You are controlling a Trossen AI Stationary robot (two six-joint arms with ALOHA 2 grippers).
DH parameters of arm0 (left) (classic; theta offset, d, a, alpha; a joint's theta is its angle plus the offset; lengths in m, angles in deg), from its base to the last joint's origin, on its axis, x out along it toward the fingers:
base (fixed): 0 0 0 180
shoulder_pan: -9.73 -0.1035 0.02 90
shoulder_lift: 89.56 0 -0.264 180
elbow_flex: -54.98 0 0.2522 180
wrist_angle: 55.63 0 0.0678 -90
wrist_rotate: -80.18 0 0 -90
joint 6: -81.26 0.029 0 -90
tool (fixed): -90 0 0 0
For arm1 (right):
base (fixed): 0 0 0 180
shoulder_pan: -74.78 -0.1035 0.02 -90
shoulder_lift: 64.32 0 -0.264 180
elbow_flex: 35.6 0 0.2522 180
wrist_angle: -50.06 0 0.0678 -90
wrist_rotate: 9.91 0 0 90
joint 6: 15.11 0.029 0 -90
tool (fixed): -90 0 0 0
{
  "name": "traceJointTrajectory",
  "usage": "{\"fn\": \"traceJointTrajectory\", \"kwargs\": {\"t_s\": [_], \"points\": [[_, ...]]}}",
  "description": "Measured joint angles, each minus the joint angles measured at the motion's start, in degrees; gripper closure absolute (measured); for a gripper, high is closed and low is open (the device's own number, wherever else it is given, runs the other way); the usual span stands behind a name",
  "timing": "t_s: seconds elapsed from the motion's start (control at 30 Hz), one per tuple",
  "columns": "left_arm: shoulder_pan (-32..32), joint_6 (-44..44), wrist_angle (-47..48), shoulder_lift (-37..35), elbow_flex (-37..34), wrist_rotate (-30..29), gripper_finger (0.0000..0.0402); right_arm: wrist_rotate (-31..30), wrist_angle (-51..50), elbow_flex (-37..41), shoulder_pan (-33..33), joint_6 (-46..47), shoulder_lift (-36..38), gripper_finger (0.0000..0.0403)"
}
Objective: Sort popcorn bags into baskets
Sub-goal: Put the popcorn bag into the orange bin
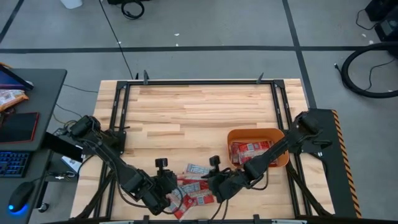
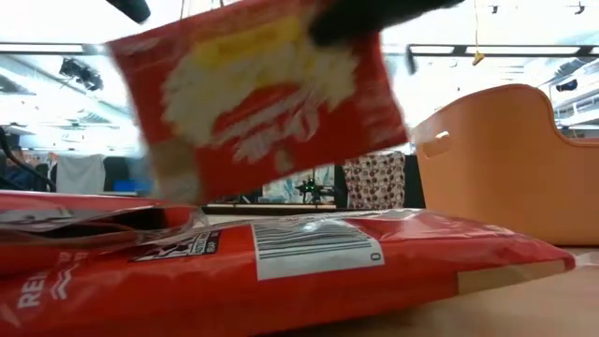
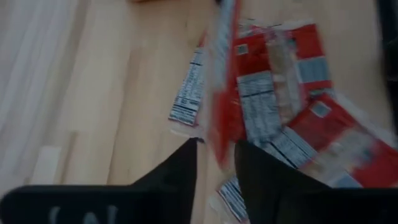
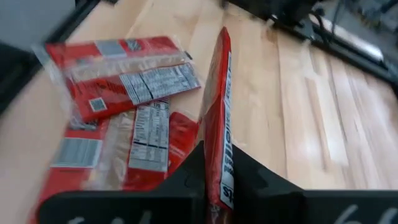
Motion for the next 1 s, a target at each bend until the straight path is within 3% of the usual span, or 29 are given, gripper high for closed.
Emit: {"fn": "traceJointTrajectory", "kwargs": {"t_s": [0.27, 0.53, 0.77, 1.0], "points": [[0.3, -0.3, 0.6, -2.7, 0.0, 0.8, 0.0256, 7.6, -17.6, 0.0, -2.6, 18.1, 14.6, 0.0379], [0.4, -0.3, 0.6, -2.7, 0.0, 0.8, 0.0255, 5.9, -38.1, 0.0, -5.8, 30.6, 26.5, 0.0370], [0.4, -0.2, 0.6, -2.7, 0.0, 0.9, 0.0255, 6.0, -40.4, 3.5, -8.1, 34.0, 35.6, 0.0372], [0.6, -0.1, 0.6, -2.6, 0.0, 0.9, 0.0255, 7.5, -40.8, 14.2, -10.2, 44.7, 48.7, 0.0371]]}}
